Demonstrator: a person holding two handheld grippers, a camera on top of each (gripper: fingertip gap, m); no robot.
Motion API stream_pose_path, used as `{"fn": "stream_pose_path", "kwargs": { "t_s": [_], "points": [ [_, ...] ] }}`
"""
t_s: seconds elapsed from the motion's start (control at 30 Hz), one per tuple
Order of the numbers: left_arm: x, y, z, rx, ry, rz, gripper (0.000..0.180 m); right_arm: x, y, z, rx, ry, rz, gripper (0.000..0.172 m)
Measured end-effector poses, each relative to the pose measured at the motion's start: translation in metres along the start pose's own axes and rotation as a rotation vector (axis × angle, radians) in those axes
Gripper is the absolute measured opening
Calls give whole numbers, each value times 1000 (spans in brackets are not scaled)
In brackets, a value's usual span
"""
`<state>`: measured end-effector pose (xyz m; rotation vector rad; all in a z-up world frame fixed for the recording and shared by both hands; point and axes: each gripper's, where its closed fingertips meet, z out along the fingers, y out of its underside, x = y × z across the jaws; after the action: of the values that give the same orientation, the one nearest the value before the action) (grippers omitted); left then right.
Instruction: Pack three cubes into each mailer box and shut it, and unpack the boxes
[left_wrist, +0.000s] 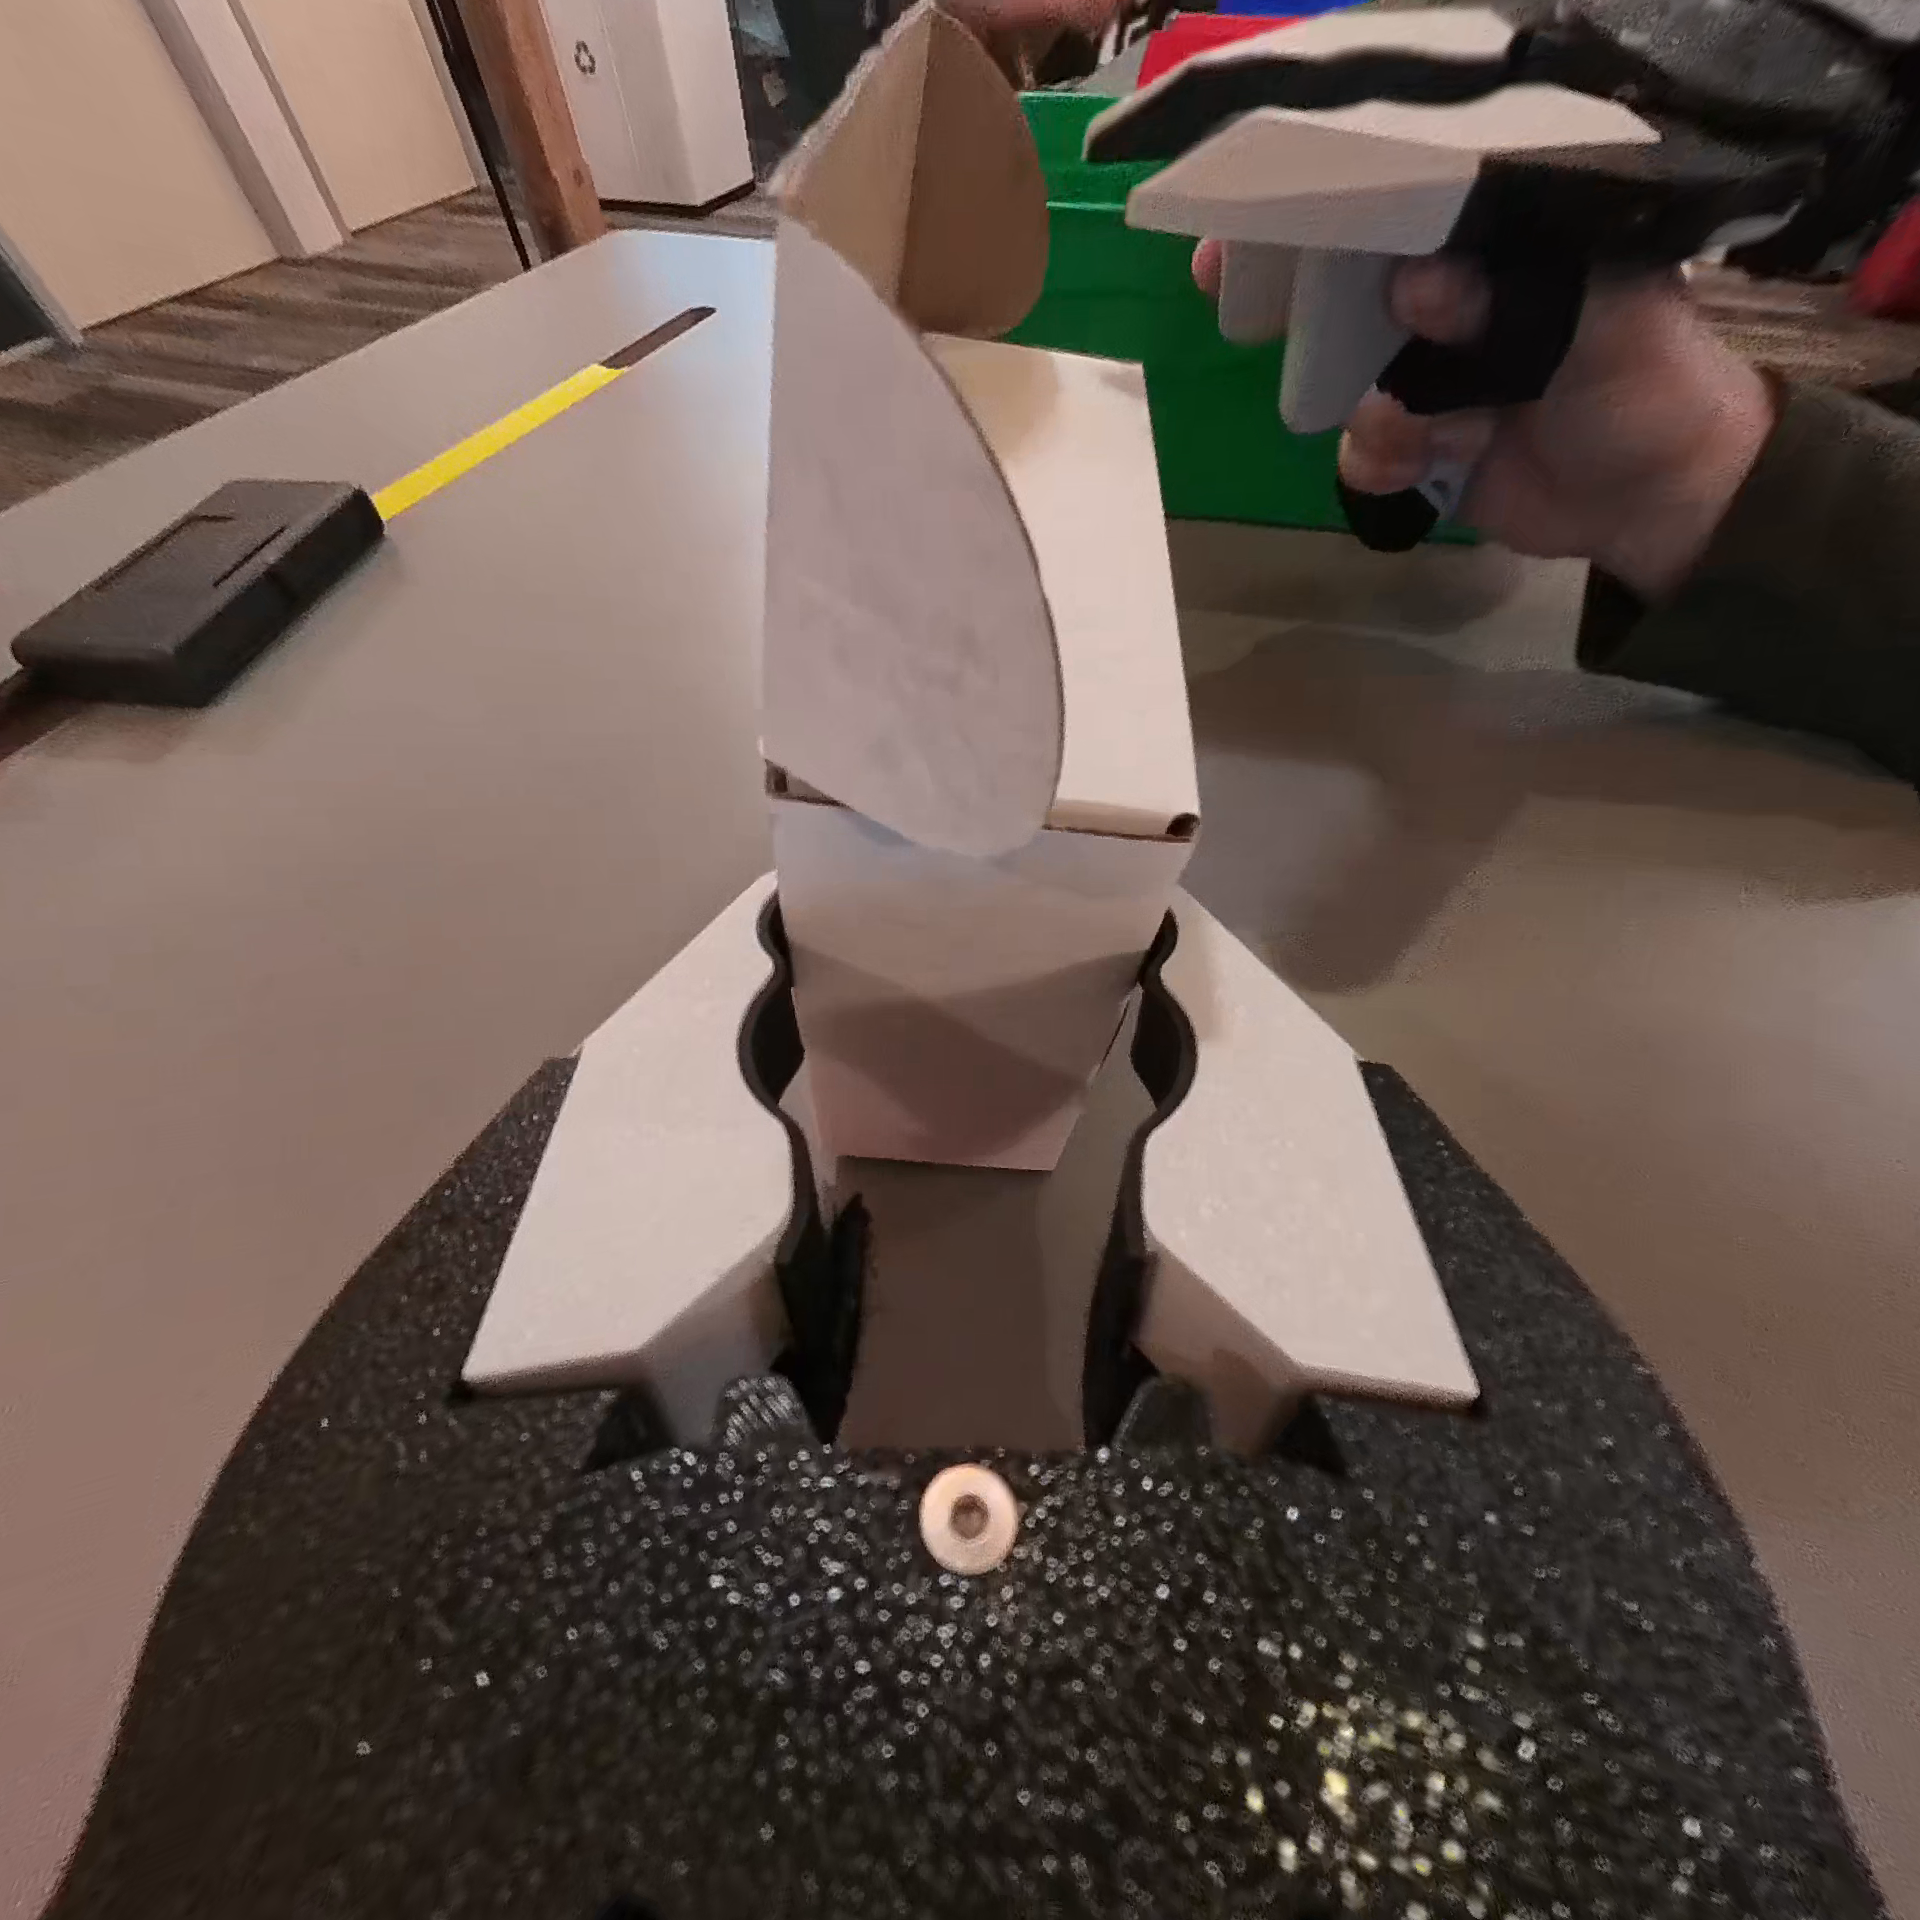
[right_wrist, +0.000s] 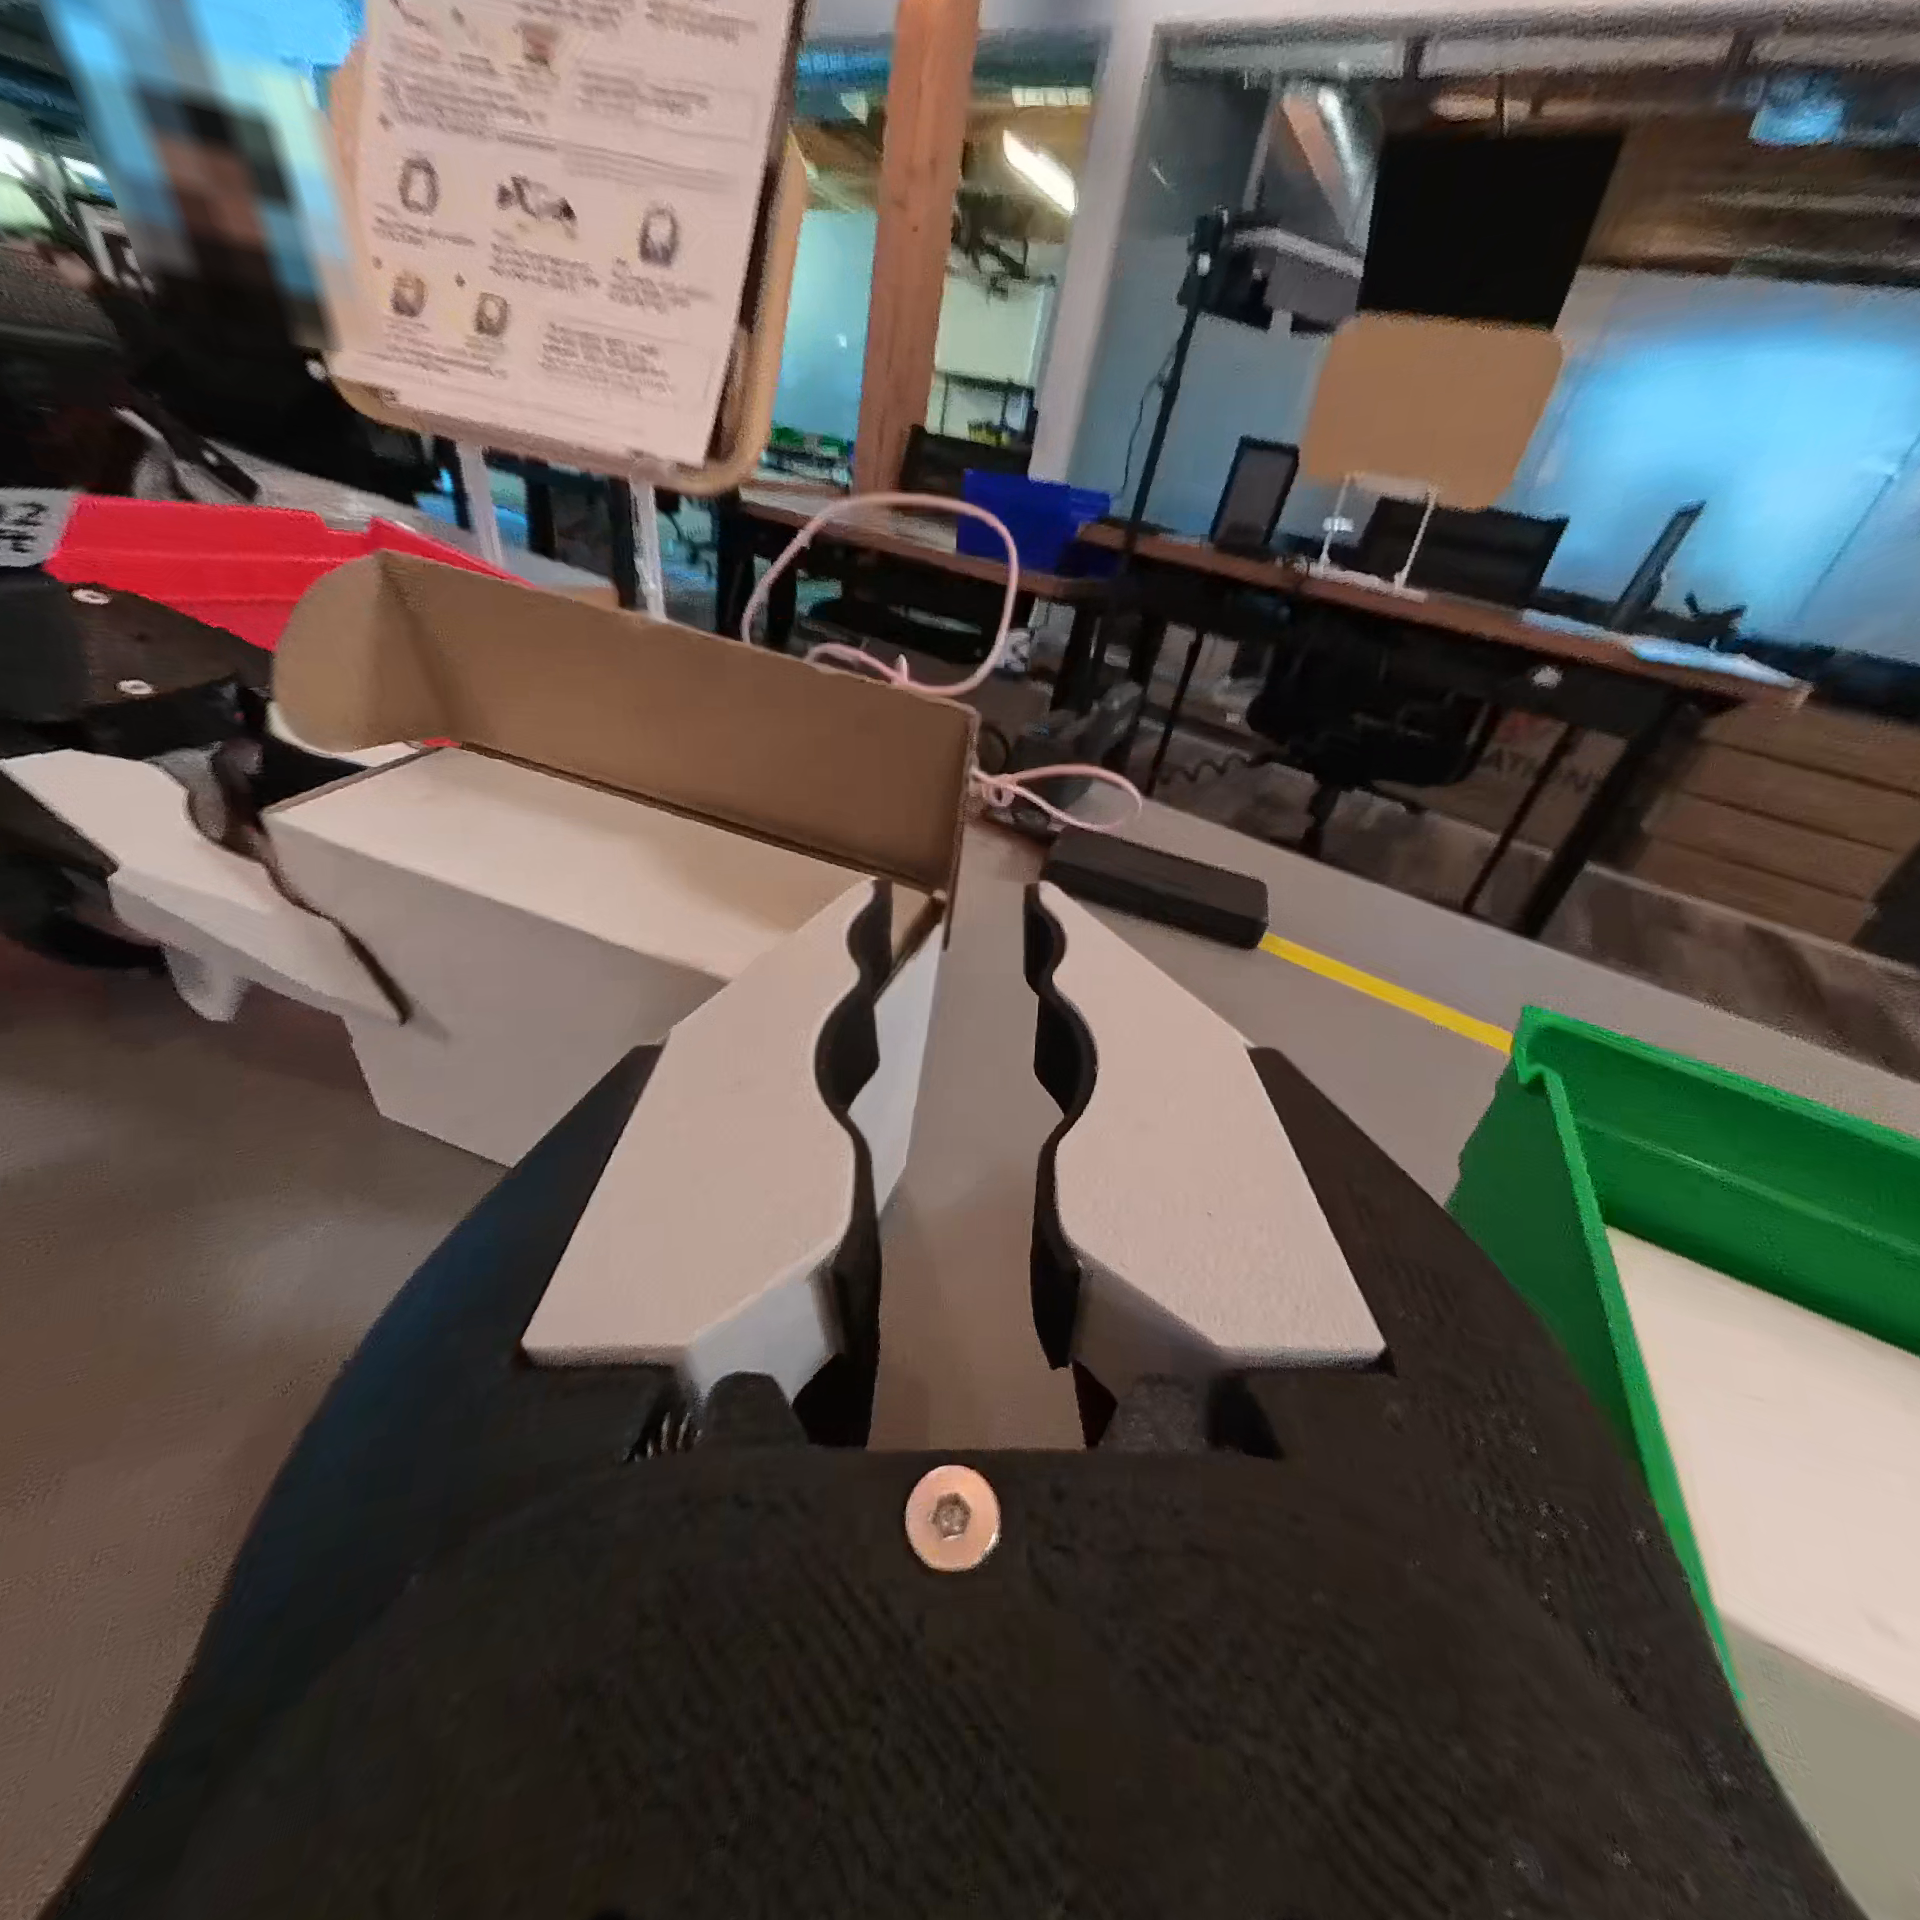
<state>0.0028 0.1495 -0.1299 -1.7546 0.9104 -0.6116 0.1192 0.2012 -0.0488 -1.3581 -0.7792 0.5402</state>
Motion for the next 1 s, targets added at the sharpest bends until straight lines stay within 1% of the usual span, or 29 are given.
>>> {"fn": "stream_pose_path", "kwargs": {
  "t_s": [0.1, 0.17, 0.23, 0.27, 0.33, 0.37, 0.43, 0.5, 0.53, 0.6, 0.63, 0.67, 0.87, 1.0],
  "points": [
    [0, 0, 0, -7, -13, -1, 63, 6, -3, 13, -65, -8, 21, 21],
    [1, -2, -1, 19, -27, 14, 63, 8, -2, 23, -121, -29, 27, 19],
    [1, -1, 0, 36, -55, 63, 65, 8, -2, 34, -157, -68, 42, 18],
    [-2, 2, 1, 18, -85, 108, 74, 8, -3, 39, -167, -83, 51, 15],
    [-3, 6, 3, -18, -104, 147, 105, 7, -2, 47, -199, -95, 50, 8],
    [-1, 5, 4, -19, -104, 143, 111, 7, -1, 49, -214, -94, 43, 5],
    [-2, -1, 4, 7, -125, 150, 113, 2, -1, 54, -236, -107, 39, 0],
    [-6, -1, 6, 0, -153, 147, 113, 0, -1, 56, -239, -104, 35, 1],
    [-7, 0, 9, -2, -157, 136, 111, -1, -1, 58, -240, -108, 37, 5],
    [-10, 1, 15, -1, -177, 130, 100, -2, 2, 60, -257, -108, 44, 5],
    [-15, 0, 15, 3, -215, 146, 83, 0, 2, 61, -264, -93, 35, 3],
    [-15, -1, 15, 6, -219, 155, 81, 2, 2, 61, -277, -85, 32, 2],
    [-21, 5, 13, -89, -246, 53, 77, 2, 1, 65, -398, -12, 83, 0],
    [-22, 7, 11, -114, -259, 22, 76, 0, 0, 68, -439, 2, 209, 0]
  ]
}}
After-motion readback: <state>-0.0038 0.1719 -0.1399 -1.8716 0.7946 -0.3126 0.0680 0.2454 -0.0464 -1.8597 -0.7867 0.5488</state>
